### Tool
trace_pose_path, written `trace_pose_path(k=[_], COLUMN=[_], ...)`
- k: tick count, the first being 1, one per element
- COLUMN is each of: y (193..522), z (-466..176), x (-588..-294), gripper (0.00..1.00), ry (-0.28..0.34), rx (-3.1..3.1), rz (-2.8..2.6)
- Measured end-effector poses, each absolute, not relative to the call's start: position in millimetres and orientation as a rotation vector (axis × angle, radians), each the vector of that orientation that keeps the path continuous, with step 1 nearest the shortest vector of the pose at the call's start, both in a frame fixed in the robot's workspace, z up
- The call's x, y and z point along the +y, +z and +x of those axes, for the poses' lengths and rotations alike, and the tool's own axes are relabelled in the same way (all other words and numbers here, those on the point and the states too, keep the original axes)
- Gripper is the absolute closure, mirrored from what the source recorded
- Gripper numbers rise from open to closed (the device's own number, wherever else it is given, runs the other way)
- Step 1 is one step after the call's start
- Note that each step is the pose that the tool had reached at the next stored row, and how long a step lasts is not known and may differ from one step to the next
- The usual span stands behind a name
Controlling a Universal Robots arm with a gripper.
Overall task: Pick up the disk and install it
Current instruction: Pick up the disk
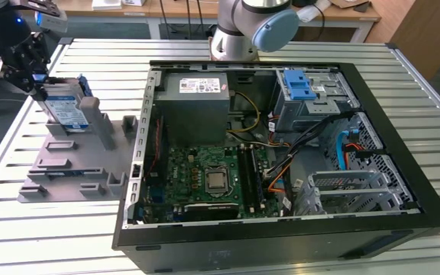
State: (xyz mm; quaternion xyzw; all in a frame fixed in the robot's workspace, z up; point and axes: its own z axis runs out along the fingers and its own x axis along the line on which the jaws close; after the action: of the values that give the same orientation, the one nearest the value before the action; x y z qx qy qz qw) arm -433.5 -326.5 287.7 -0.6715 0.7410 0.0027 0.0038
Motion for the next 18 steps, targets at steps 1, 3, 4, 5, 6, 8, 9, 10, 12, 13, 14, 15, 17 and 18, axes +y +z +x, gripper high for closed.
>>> trace_pose_path(k=[1, 3, 4, 5, 6, 8, 9, 10, 12, 13, 14, 15, 17, 18], y=[287.6, 287.6, 287.6, 287.6, 287.6, 286.7, 286.1, 285.6, 285.0, 284.8, 284.8, 284.8, 284.7, 284.7], z=[-433.5, -433.5, -433.5, -433.5, -433.5, -433.4, -433.4, -433.5, -433.5, -433.5, -433.5, -433.5, -433.5, -433.5], x=[-326.5, -326.5, -326.5, -326.5, -326.5, -326.4, -326.5, -326.5, -326.5, -326.5, -326.5, -326.5, -326.5, -326.5], gripper=[0.55, 0.55, 0.55, 0.55, 0.55, 0.55, 0.55, 0.55, 0.55, 0.55, 0.55, 0.55, 0.55, 0.55], ry=[0.008, 0.007, 0.007, 0.007, 0.007, 0.007, 0.007, 0.006, 0.005, 0.005, 0.005, 0.005, 0.005, 0.005], rx=[2.323, 2.323, 2.323, 2.323, 2.323, 2.322, 2.323, 2.323, 2.324, 2.324, 2.324, 2.324, 2.324, 2.324], rz=[-2.105, -2.105, -2.105, -2.105, -2.105, -2.105, -2.105, -2.105, -2.106, -2.106, -2.106, -2.106, -2.106, -2.106])
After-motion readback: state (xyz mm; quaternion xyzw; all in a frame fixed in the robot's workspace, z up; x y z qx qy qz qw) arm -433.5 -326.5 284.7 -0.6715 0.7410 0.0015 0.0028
